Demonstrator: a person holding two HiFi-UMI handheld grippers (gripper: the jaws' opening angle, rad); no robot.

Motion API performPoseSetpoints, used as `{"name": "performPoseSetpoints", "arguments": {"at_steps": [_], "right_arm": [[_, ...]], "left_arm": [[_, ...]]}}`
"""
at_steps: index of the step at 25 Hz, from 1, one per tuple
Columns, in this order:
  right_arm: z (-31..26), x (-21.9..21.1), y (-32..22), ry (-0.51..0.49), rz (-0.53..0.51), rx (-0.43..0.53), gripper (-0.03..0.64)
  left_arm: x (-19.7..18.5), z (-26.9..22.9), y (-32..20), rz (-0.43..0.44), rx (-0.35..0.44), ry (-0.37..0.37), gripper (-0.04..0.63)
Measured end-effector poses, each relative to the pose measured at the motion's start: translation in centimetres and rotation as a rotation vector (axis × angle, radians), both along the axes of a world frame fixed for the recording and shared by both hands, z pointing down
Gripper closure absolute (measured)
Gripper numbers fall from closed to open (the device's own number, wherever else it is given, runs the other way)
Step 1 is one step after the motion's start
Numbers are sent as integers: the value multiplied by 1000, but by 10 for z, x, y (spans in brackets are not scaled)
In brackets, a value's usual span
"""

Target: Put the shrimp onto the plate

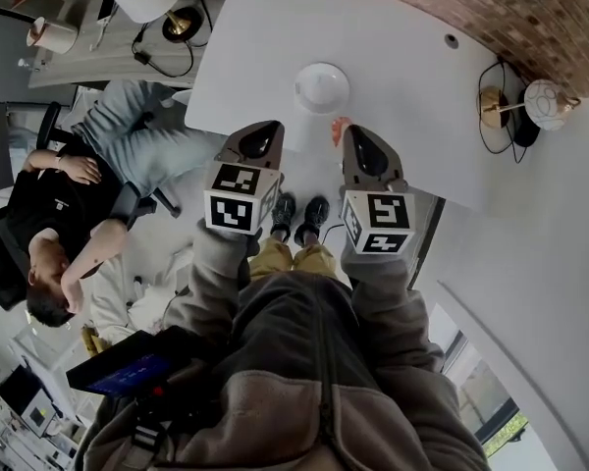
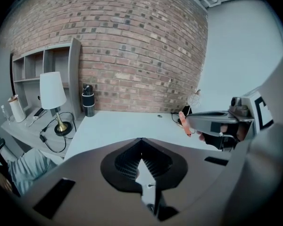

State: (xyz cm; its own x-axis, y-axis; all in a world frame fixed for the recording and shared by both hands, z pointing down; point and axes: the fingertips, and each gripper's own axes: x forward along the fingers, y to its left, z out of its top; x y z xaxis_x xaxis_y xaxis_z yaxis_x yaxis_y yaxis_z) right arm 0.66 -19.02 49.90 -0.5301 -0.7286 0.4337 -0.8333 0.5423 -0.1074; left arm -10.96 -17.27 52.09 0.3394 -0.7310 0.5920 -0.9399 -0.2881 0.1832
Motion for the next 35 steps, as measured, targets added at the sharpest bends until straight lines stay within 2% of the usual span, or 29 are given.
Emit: {"name": "performPoseSetpoints", "arguments": {"at_steps": [9, 23, 35], "right_arm": [[58, -10, -25, 33, -22, -86, 604], [161, -16, -43, 108, -45, -248, 604], [230, -20, -53, 165, -66, -340, 604]], "left_arm": [[-5, 75, 5, -21, -174, 11, 591], [-14, 158, 23, -41, -345, 28, 591], [-17, 191, 43, -45, -417, 40, 591]]}}
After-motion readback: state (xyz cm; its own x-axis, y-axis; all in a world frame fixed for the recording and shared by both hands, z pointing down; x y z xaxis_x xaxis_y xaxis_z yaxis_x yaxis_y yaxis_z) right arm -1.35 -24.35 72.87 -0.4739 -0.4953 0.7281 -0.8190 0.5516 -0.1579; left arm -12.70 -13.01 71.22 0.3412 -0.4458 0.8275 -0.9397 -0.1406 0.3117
